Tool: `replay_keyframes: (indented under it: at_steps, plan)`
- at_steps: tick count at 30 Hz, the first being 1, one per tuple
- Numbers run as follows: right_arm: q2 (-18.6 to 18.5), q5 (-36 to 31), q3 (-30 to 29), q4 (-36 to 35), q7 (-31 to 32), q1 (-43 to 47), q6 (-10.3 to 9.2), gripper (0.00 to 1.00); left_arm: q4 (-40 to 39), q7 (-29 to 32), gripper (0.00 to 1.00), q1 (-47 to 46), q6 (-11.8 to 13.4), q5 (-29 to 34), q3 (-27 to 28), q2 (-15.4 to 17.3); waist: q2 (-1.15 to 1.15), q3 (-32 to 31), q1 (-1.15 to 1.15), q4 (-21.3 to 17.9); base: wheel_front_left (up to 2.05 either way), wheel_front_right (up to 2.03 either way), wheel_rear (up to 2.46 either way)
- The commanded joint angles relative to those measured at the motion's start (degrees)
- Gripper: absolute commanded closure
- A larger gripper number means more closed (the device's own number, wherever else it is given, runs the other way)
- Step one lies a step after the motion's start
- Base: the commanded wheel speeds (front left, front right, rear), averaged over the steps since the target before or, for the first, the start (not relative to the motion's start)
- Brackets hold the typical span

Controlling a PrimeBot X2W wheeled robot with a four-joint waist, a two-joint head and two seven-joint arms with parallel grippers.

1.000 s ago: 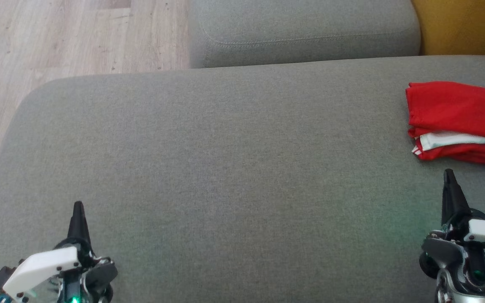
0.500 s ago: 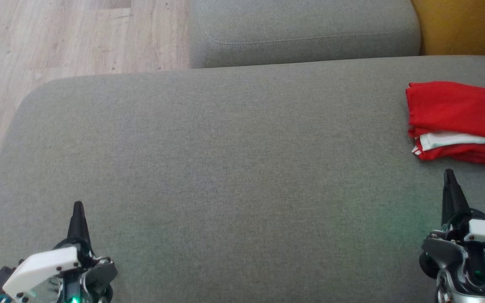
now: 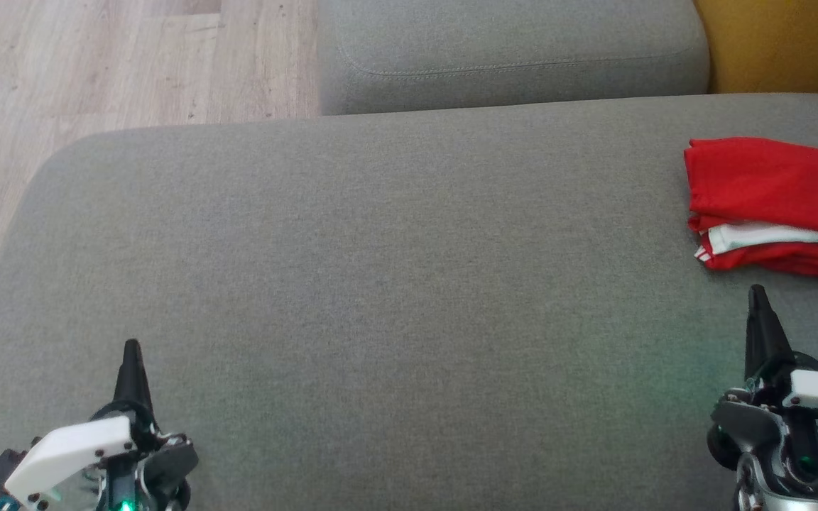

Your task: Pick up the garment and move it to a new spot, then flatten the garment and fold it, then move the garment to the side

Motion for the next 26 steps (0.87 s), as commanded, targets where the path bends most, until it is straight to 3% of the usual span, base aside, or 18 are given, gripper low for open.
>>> replay_keyframes:
  at_steps: [1, 26]
  plan:
    - [-0.29, 0.38, 1.16, -2.19, 0.33, -1.22, 0.40, 1.00, -2.11, 0.42, 1.00, -2.02, -0.41, -0.31, 2.37, 0.49, 0.00, 0.00, 0.00, 0.00, 0.00, 0.00, 0.00]
    - [-0.27, 0.36, 1.14, -2.19, 0.35, -1.22, 0.40, 1.00, -2.11, 0.41, 1.00, -2.01, -0.41, -0.31, 2.37, 0.49, 0.00, 0.00, 0.00, 0.00, 0.00, 0.00, 0.00]
